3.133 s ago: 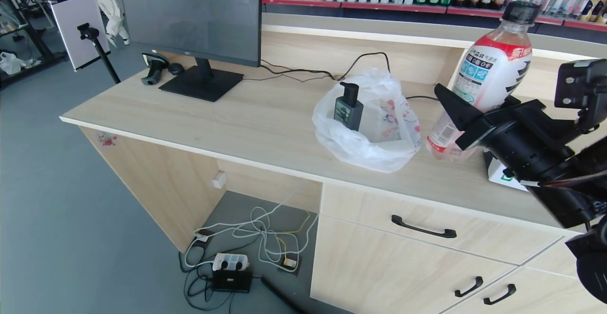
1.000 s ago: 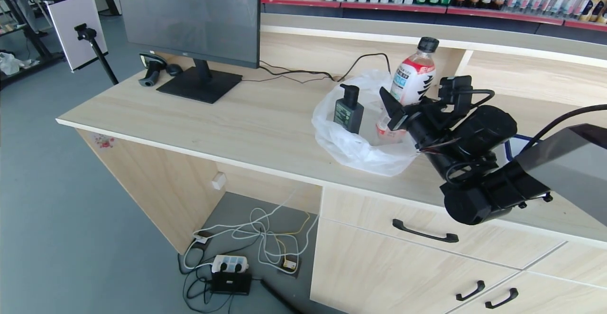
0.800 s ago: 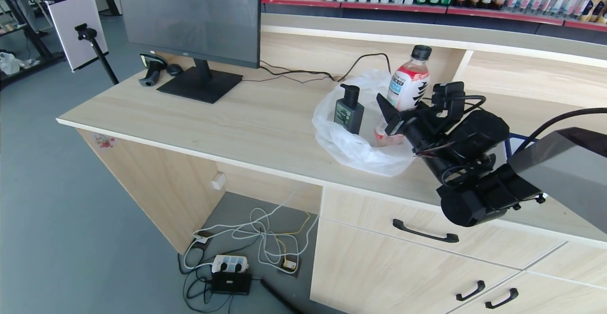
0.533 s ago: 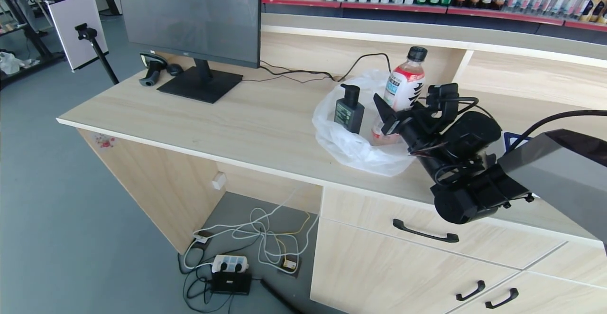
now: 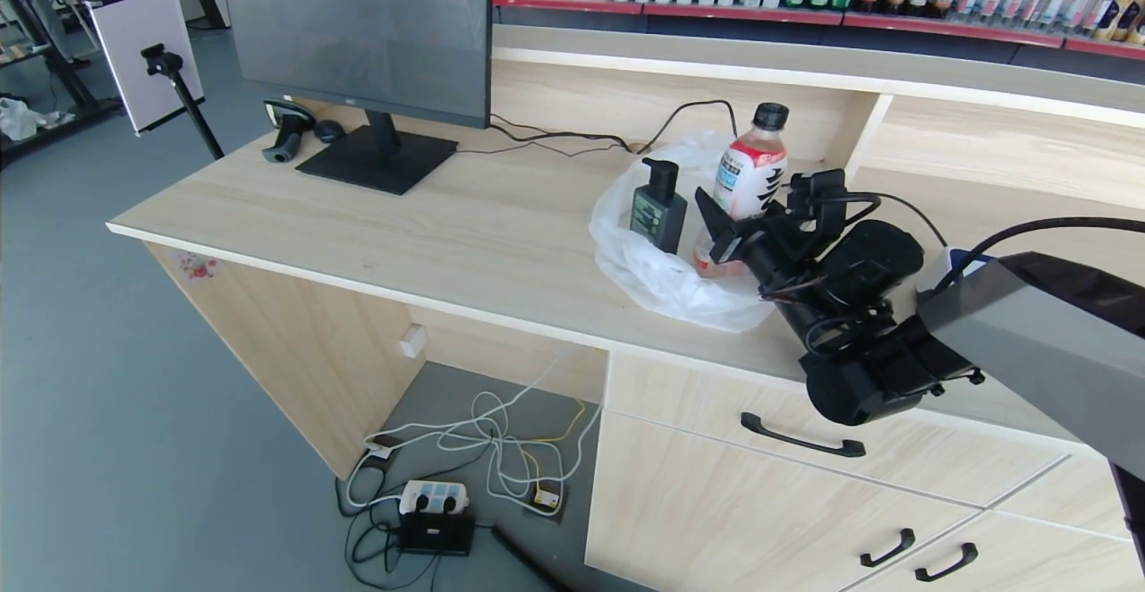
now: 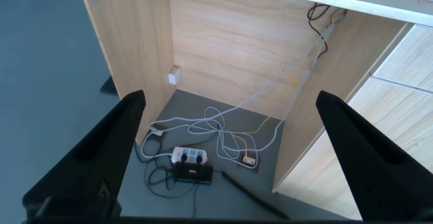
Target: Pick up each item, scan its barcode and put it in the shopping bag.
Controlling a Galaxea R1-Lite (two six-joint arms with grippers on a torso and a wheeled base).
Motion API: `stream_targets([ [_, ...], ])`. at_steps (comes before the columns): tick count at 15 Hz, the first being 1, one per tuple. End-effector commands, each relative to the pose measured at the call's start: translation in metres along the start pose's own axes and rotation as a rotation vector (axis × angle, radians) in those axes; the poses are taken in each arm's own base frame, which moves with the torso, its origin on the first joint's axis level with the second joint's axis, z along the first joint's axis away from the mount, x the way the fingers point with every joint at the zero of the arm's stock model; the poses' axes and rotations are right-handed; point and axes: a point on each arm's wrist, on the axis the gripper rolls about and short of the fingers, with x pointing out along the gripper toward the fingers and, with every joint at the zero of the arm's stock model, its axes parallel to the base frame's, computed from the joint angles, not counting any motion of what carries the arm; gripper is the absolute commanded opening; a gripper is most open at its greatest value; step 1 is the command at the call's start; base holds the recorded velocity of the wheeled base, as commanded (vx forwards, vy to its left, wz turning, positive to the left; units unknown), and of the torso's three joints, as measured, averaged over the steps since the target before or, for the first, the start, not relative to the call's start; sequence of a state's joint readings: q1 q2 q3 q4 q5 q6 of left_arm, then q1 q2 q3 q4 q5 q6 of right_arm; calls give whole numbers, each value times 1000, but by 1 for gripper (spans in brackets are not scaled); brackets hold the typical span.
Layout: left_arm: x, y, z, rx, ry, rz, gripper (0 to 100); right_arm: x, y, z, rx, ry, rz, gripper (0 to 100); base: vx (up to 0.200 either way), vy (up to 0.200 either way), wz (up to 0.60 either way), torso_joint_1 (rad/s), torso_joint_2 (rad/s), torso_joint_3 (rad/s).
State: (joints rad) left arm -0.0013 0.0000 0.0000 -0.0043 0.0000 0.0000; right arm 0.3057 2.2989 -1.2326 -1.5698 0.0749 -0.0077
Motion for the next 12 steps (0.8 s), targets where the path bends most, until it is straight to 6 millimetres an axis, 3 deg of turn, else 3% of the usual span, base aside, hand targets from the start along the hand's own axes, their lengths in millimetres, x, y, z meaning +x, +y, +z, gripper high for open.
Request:
stream_targets([
  [1,0,0,0,0,0,0,100,-1,1,-6,0,12,1,0,0,0,0,0,0,0],
  [12,0,0,0,2,0,-2,100,-3,2,-12,-12,31,3,0,0,0,0,0,0,0],
])
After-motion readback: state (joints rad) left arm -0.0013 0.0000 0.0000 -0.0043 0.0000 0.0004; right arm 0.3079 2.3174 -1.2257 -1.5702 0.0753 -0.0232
